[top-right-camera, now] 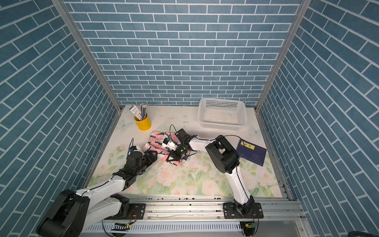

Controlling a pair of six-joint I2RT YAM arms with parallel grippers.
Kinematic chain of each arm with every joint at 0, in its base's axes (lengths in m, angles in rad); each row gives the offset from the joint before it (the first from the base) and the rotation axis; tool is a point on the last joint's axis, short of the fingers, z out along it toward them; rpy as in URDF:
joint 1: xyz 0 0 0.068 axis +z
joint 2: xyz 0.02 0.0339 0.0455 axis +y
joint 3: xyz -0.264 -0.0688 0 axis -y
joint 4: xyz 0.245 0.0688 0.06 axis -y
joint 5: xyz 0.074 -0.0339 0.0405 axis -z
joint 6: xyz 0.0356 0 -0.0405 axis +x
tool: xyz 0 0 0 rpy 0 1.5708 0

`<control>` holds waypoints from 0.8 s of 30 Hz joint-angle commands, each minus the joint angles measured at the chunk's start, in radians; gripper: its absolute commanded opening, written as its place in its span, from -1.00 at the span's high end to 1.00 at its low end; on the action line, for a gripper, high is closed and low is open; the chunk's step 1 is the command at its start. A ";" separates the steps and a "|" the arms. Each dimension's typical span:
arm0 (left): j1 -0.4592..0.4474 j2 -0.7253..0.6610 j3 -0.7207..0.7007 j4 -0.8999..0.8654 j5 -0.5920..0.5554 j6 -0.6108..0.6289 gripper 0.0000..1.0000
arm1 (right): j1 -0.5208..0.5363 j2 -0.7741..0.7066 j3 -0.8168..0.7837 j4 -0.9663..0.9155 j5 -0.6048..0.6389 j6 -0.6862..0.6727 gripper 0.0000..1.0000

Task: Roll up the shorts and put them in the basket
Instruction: Roll the shorts at the center of the board.

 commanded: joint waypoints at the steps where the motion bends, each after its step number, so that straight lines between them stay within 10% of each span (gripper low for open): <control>1: -0.002 0.075 0.041 0.078 -0.006 0.013 -0.81 | 0.006 0.066 0.007 -0.084 -0.003 0.025 1.00; 9: -0.002 0.202 0.084 0.105 -0.005 0.007 -0.53 | 0.006 0.098 0.036 -0.110 -0.049 0.033 1.00; 20: -0.001 0.277 0.107 0.113 0.002 0.005 0.78 | -0.026 0.114 0.055 -0.089 -0.096 0.099 0.94; 24: 0.000 0.289 0.141 0.060 0.005 0.020 1.00 | -0.041 0.097 0.038 -0.062 -0.080 0.125 0.62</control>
